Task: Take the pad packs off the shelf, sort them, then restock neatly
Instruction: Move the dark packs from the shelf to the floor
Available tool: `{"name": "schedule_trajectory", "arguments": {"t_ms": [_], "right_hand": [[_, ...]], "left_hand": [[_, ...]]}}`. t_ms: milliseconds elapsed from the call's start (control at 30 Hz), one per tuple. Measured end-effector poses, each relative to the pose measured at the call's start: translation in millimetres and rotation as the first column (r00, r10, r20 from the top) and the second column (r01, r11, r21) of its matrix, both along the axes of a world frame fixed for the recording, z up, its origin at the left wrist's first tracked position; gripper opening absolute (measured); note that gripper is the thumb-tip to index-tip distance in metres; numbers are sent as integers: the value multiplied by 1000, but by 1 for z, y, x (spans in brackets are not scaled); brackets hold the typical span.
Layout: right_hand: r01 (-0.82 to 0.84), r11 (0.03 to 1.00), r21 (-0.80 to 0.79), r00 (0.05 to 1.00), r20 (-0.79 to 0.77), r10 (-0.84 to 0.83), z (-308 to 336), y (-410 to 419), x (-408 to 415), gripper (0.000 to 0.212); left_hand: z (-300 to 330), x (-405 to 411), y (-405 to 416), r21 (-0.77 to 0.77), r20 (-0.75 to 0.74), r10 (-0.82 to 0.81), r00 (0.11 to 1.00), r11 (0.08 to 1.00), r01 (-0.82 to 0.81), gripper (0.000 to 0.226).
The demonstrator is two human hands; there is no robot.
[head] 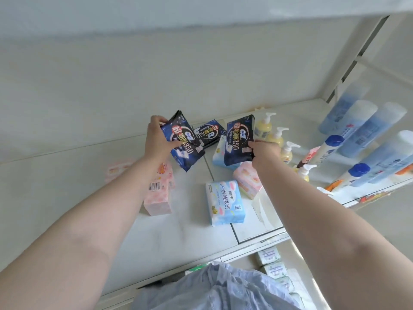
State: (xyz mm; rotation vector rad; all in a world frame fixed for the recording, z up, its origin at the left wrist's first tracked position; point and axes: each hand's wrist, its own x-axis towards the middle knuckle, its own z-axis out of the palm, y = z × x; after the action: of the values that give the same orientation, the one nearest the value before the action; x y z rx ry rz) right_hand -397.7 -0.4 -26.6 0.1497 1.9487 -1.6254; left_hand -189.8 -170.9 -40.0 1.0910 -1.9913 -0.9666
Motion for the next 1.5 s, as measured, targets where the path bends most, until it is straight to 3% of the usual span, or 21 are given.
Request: {"name": "schedule_trajectory", "arguments": {"t_ms": [67, 167, 300, 400, 533, 600, 733, 900, 1033, 1233, 1400, 1500], "right_hand": [[-39, 999, -34, 998, -57, 37, 10, -5, 2, 26], [-193, 976, -106, 978, -104, 182, 21, -7, 6, 23], [-422, 862, -281, 906, -104, 410, 39, -4, 25, 14], [-547, 750, -371, 831, -139, 538, 48, 2, 54, 19], [-630, 710, -316, 774, -169, 611, 55, 17, 102, 17], [-593, 725, -352, 800, -151, 581, 56, 30, 127, 13], [-399, 799, -451, 884, 44, 466, 44, 67, 180, 29], [-480, 798, -364, 797, 198, 570, 21, 140, 253, 54], [-435, 805, -403, 770, 296, 565, 18, 193, 297, 55], [-307, 860, -407, 858, 274, 436, 3, 279, 305, 44], [-250, 896, -368, 876, 307, 371, -21, 372, 287, 51], [-191, 927, -323, 906, 305, 293, -36, 445, 270, 35]], "left_hand": [[22, 15, -3, 103, -130, -3, 992, 995, 17, 75], [47, 35, 3, 248, -105, -49, 993, 966, 74, 68], [62, 53, 36, 482, -220, -172, 960, 837, 260, 54], [58, 66, 59, 531, -299, -199, 933, 778, 336, 55], [50, 94, 85, 573, -411, -117, 904, 738, 356, 58], [45, 112, 100, 571, -470, -36, 882, 750, 335, 62], [36, 154, 130, 542, -502, 25, 865, 788, 292, 79], [31, 208, 180, 484, -492, 26, 870, 839, 249, 80], [24, 234, 230, 462, -482, -59, 874, 831, 311, 84], [14, 239, 313, 526, -455, -215, 864, 718, 456, 69], [-3, 222, 394, 554, -413, -394, 821, 606, 570, 77], [-18, 199, 459, 568, -317, -492, 811, 586, 578, 78]]}}
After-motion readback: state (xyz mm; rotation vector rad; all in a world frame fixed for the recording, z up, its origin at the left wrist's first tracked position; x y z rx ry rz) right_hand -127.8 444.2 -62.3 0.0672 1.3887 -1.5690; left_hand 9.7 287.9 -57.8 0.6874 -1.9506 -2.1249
